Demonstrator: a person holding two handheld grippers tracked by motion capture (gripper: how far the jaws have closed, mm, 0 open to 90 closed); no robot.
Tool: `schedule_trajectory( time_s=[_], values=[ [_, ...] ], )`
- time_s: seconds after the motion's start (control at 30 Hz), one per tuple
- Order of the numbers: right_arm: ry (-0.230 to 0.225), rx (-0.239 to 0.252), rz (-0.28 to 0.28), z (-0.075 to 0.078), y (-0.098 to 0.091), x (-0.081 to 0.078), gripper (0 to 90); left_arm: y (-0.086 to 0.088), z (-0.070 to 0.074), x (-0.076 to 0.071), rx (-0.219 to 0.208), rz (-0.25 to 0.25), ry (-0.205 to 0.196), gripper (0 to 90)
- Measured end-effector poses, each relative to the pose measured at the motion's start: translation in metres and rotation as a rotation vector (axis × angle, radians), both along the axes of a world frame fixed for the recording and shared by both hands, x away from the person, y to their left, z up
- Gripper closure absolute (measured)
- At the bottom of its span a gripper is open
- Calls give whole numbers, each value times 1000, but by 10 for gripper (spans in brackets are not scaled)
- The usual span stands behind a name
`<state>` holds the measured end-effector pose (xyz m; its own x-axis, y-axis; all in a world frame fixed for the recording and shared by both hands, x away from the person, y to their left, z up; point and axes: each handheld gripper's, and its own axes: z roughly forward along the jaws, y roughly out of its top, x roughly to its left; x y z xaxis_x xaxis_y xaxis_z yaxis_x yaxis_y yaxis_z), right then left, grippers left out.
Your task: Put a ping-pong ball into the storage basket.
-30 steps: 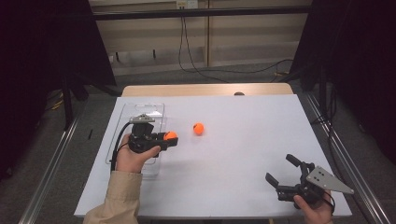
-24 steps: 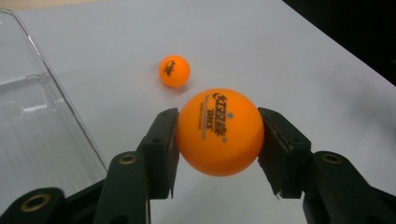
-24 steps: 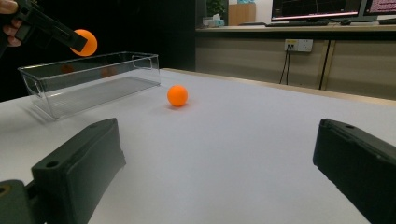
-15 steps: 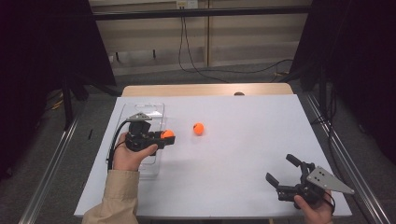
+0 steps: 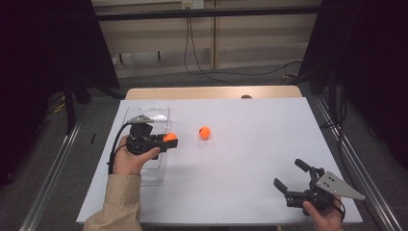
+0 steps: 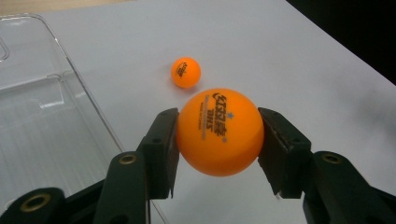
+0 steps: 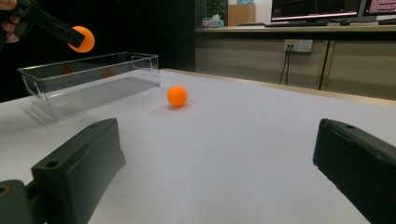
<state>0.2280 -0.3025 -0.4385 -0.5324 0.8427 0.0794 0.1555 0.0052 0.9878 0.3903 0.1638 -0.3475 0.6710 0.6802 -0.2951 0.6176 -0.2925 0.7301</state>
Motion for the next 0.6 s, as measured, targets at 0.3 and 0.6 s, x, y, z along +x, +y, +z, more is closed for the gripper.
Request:
schedule_trajectory(
  time_s=[0.3, 0.6],
  values=[
    [0, 1, -2, 0, 0, 0, 7, 4, 1, 2, -3, 10, 3, 509],
    [1, 0, -1, 0, 0, 0, 7, 5, -1, 6, 0, 23, 16, 509]
  ],
)
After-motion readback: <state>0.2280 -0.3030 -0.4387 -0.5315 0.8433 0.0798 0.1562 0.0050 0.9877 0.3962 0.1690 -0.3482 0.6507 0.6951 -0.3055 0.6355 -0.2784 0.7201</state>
